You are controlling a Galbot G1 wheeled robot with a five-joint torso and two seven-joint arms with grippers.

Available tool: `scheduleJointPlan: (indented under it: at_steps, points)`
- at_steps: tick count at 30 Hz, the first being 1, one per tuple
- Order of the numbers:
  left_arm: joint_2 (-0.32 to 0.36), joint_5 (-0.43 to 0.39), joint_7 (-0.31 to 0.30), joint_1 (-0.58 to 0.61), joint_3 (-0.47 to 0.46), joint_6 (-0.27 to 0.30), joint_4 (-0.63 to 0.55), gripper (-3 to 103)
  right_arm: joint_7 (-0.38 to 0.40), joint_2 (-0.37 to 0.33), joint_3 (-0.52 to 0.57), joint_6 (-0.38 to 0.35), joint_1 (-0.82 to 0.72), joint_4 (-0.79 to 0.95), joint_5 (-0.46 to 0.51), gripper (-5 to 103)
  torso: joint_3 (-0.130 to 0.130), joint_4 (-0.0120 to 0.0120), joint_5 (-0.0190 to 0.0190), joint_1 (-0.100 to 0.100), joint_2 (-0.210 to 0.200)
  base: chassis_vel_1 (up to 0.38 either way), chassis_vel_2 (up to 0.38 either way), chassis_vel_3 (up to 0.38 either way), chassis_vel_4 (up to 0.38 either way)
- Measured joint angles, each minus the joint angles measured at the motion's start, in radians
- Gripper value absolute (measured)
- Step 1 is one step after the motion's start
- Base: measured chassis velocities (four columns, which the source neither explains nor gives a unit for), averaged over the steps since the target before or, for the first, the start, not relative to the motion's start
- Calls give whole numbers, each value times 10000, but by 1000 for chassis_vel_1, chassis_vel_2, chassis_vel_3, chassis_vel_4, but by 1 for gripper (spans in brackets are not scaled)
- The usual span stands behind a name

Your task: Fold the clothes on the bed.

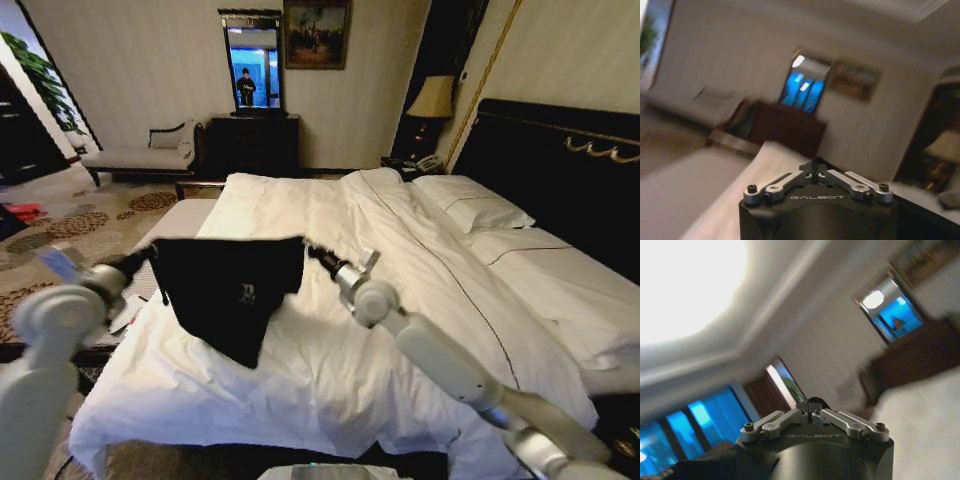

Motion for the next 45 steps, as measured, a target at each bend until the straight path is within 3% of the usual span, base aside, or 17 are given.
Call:
scheduleJointPlan:
  at_steps: [1, 5, 6, 10, 16, 26, 30, 45]
  points:
    - [0, 0, 0, 0, 0, 0, 0, 0, 0, 0, 0, 0, 0, 0, 0, 0, 0, 0, 0, 0, 0, 0, 0, 0, 0]
    - [1407, -1148, 122, -1233, -31, -260, -131, 0, -425, -565, 403, 348, 998, 554, 878, 0, 0, -2, -1, 0, 0, 0, 0, 0, 0]
    - [1407, -1148, 122, -1233, -31, -260, -131, 0, -425, -565, 403, 348, 998, 554, 878, 0, 0, -2, -1, 0, 0, 0, 0, 0, 0]
    - [2780, -2121, 114, -2530, 168, -276, 93, 0, -421, -1333, 640, 372, 1922, 1138, 1773, 0, 0, 1, 0, 1, 0, 0, 0, 0, 0]
    - [3511, -2731, 156, -2705, 3, -83, -35, 0, -252, -2297, 1262, 217, 1815, 2096, 2397, 0, -1, 0, -2, 0, 0, 0, 0, 0, 0]
    - [4073, -3379, 219, -2713, -317, -1, -347, 0, -97, -3308, 2425, 44, 823, 3058, 2917, 0, -1, 0, -1, 0, 0, 0, 0, 0, 0]
    - [4122, -3472, 329, -2076, -794, 5, -813, 0, -119, -3708, 2932, 44, 25, 3519, 2936, 0, -2, 0, -1, -1, 0, 0, 0, 0, 0]
    - [4008, -3568, 387, -1112, -1708, -29, -1270, 0, -156, -4193, 3901, 86, -856, 3913, 2930, 0, -1, 0, -1, -1, 0, 0, 0, 0, 0]
